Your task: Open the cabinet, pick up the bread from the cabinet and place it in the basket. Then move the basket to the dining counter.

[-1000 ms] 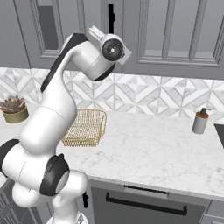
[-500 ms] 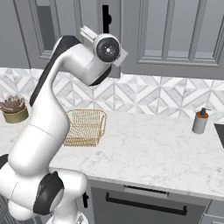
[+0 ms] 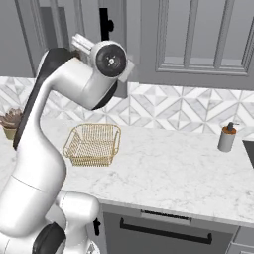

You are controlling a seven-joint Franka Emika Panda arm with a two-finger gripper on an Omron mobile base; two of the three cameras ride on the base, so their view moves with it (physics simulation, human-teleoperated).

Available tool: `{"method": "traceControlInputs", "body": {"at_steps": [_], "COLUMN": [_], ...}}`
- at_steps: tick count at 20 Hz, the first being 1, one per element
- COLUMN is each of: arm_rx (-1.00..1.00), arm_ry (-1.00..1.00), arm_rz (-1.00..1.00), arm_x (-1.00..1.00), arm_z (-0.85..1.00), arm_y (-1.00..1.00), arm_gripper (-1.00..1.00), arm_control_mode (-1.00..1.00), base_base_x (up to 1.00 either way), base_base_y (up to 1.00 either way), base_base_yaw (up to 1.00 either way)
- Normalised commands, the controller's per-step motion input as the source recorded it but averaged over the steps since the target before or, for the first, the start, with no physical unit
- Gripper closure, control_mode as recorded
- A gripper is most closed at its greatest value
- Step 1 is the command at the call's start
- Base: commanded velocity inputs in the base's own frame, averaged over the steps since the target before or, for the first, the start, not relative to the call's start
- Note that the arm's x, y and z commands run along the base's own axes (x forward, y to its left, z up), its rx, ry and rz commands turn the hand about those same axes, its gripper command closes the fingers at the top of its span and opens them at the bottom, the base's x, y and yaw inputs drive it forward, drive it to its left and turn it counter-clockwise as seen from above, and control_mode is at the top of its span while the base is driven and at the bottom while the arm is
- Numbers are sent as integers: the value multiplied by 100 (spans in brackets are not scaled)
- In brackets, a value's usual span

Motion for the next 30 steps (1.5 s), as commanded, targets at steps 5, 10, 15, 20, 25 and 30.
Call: {"method": "traceControlInputs", "body": {"at_steps": [5,10,15,20,25,30], "arm_rx": [-8,-8,-9,-7,-1,0], "arm_ry": [0,0,1,6,20,0], "arm_rz": [2,2,5,9,6,2], "arm_x": [-100,-100,-100,-100,-53,-100], "arm_z": [22,25,30,12,-20,6], "arm_y": [64,84,97,100,49,-49], "arm_gripper": [100,100,100,100,-100,-100], "arm_control_mode": [-100,-100,-100,-100,-100,-100], "base_base_x": [0,0,0,0,0,0], "base_base_y": [0,0,0,0,0,0], "base_base_yaw": [0,0,0,0,0,0]}}
